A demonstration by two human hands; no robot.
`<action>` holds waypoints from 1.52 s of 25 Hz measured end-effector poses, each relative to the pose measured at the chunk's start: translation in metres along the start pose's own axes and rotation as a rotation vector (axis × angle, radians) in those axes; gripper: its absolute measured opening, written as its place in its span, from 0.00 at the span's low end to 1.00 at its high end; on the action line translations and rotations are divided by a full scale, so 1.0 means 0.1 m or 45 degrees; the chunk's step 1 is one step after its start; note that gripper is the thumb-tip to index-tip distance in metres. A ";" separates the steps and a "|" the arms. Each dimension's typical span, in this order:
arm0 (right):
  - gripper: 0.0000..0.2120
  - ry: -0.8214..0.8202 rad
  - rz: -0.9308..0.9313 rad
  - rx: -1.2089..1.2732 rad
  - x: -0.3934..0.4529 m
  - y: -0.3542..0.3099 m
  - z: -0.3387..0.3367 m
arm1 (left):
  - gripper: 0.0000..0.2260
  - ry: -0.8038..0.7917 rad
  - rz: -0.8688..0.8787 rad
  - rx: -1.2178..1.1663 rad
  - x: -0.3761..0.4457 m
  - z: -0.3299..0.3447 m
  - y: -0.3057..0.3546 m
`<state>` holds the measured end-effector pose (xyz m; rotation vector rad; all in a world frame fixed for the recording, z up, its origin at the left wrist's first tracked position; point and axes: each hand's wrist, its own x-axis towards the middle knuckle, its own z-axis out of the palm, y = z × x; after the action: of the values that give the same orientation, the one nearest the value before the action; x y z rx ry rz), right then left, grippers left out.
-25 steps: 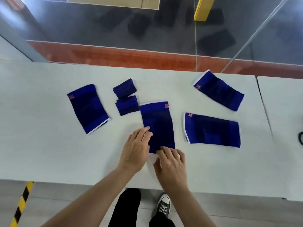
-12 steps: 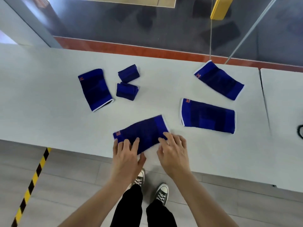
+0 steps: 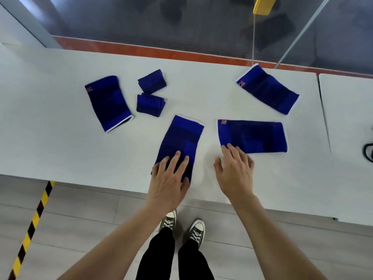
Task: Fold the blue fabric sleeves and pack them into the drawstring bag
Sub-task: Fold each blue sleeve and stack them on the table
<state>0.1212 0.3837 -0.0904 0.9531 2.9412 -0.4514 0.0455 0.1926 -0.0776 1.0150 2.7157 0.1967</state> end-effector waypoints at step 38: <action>0.05 -0.237 0.640 1.003 -0.45 -0.81 -0.21 | 0.01 0.072 -0.583 -1.274 1.21 -0.50 -0.53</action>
<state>0.1125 0.3016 -0.0445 1.5258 2.2052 -1.5927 -0.0894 0.2303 -0.0608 0.0978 2.2746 1.3098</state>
